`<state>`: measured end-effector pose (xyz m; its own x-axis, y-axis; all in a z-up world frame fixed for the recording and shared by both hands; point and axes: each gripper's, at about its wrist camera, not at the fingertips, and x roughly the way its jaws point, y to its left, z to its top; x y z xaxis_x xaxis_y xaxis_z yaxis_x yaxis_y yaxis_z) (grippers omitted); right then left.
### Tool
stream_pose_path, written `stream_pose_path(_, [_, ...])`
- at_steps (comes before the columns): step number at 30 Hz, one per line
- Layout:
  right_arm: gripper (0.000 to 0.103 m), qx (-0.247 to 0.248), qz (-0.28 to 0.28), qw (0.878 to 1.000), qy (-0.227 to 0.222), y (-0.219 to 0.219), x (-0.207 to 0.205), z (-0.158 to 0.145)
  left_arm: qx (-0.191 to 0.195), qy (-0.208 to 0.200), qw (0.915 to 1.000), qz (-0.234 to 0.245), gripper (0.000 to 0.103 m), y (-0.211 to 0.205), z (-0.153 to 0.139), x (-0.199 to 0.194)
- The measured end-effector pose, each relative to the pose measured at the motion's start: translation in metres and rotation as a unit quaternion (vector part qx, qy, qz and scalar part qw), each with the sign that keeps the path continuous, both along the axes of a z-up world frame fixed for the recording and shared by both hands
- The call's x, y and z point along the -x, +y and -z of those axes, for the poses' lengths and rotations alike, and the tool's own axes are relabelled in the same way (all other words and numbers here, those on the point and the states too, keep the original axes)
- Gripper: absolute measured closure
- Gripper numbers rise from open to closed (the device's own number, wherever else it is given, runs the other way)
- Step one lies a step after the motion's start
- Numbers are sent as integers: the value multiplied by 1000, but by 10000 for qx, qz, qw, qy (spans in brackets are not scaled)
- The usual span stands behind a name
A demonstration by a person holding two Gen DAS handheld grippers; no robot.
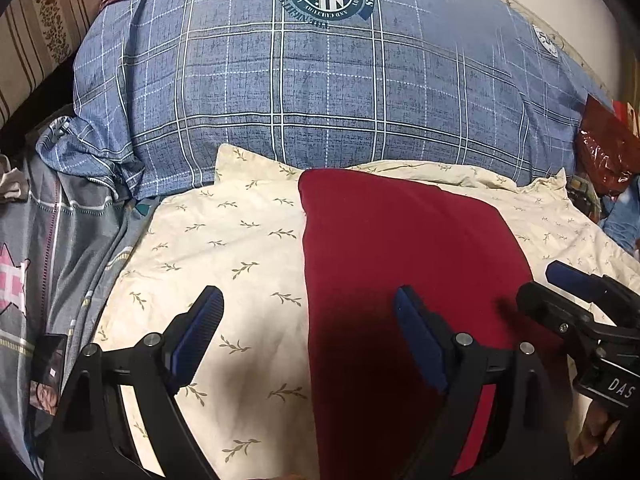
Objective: Fold small clothes
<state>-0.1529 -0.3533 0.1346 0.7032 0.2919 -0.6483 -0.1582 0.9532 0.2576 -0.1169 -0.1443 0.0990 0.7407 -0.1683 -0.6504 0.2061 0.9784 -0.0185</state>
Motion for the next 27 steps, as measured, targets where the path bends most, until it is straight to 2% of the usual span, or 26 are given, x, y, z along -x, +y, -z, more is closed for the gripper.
stream_pose_path(27, [30, -24, 78, 10000, 35, 5, 3, 0, -89, -59, 9999, 0, 16, 3, 1, 0])
